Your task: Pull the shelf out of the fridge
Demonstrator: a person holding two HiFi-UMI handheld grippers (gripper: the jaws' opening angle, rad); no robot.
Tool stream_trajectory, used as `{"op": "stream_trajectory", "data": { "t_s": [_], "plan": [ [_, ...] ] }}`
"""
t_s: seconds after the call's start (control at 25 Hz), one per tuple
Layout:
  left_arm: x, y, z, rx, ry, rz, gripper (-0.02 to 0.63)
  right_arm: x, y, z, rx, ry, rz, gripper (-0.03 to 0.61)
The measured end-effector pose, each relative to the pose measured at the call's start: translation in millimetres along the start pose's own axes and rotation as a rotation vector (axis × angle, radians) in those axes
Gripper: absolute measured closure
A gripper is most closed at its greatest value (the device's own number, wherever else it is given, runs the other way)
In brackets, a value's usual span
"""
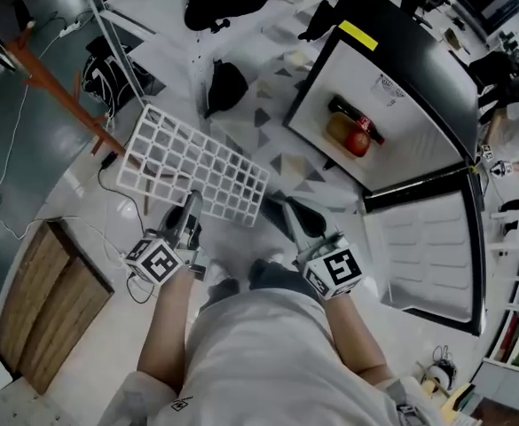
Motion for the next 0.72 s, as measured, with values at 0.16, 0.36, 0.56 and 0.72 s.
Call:
{"op": "stream_trajectory", "data": {
  "t_s": [0.16,0.36,0.56,0.72],
  "plan": [
    [-12,10,16,-0.017,-0.153,0.051,0.586,7,-19,14,-0.038,0.036,0.054,0.577],
    [-31,17,37,-0.060,-0.290,0.098,0.586,7,-40,24,-0.063,0.085,0.131,0.577],
    [-55,17,53,-0.091,-0.477,0.167,0.586,-1,-53,32,-0.087,0.112,0.188,0.577],
    [-72,18,60,-0.145,-0.603,0.221,0.586,-6,-55,39,-0.109,0.143,0.224,0.577]
  ]
}}
Point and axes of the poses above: the fingertips, and each gripper's own axes: y backward along the fingers, x to its left, z out of its top, the point moved 2 cm from there along y, backward along the fingers, and after that the axes turned 13 degrees about y, right-handed, at the moved point
